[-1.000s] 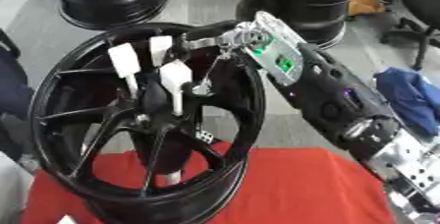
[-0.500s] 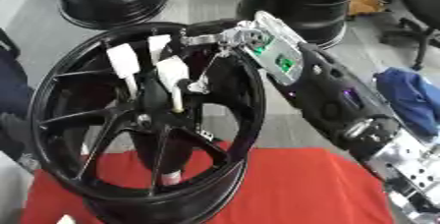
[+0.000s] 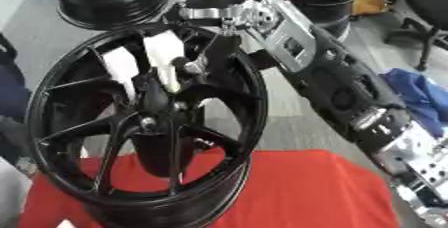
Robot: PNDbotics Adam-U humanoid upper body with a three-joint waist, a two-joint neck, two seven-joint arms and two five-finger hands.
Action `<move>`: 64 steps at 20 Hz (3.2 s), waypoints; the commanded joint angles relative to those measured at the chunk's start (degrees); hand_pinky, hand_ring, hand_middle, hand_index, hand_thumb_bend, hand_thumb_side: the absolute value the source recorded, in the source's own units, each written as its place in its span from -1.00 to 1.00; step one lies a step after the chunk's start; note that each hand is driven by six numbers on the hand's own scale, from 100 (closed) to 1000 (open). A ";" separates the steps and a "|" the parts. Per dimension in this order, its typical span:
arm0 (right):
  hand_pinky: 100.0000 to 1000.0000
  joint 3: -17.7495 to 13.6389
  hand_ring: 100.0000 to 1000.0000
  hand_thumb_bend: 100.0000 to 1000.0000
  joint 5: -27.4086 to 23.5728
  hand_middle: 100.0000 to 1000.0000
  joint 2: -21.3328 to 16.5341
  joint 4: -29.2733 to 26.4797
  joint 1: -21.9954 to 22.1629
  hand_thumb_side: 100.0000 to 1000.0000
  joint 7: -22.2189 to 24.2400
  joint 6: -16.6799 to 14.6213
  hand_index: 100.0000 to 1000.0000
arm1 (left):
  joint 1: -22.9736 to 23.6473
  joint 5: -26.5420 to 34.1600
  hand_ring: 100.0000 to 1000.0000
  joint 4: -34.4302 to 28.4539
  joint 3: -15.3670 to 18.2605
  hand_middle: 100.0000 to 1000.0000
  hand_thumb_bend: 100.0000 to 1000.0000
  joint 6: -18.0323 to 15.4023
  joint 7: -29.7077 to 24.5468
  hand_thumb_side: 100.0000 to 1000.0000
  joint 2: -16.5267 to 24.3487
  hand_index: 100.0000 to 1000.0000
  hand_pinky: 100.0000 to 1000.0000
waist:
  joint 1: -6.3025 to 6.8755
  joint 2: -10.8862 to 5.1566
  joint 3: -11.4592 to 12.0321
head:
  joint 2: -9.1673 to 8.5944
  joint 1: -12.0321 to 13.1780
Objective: Pull the pin out of the wheel hub.
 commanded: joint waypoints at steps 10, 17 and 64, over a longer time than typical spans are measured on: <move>0.62 -10.35 0.26 -1.00 -11.89 -0.25 -16.77 -12.03 1.58 -1.00 -8.25 4.49 -0.37 | 0.69 -0.51 0.27 -0.71 1.43 0.22 0.39 0.13 1.26 0.21 2.11 0.32 0.09 | -1.39 -2.14 -3.02 | 0.31 2.75; 0.57 -20.89 0.27 -1.00 -16.20 -0.22 -24.73 -11.96 12.18 -1.00 -14.95 7.14 -0.33 | 0.57 -0.48 0.27 -0.92 2.78 0.21 0.39 0.13 2.58 0.21 2.04 0.32 0.09 | -0.92 -1.21 -5.84 | -0.71 5.04; 0.35 -29.78 0.54 -1.00 -9.60 0.84 11.72 -11.96 56.64 0.31 -60.50 0.49 0.70 | 0.15 0.18 0.28 -0.62 2.11 0.22 0.38 0.00 2.60 0.22 0.25 0.31 0.08 | 1.58 -0.53 -4.51 | -0.12 2.86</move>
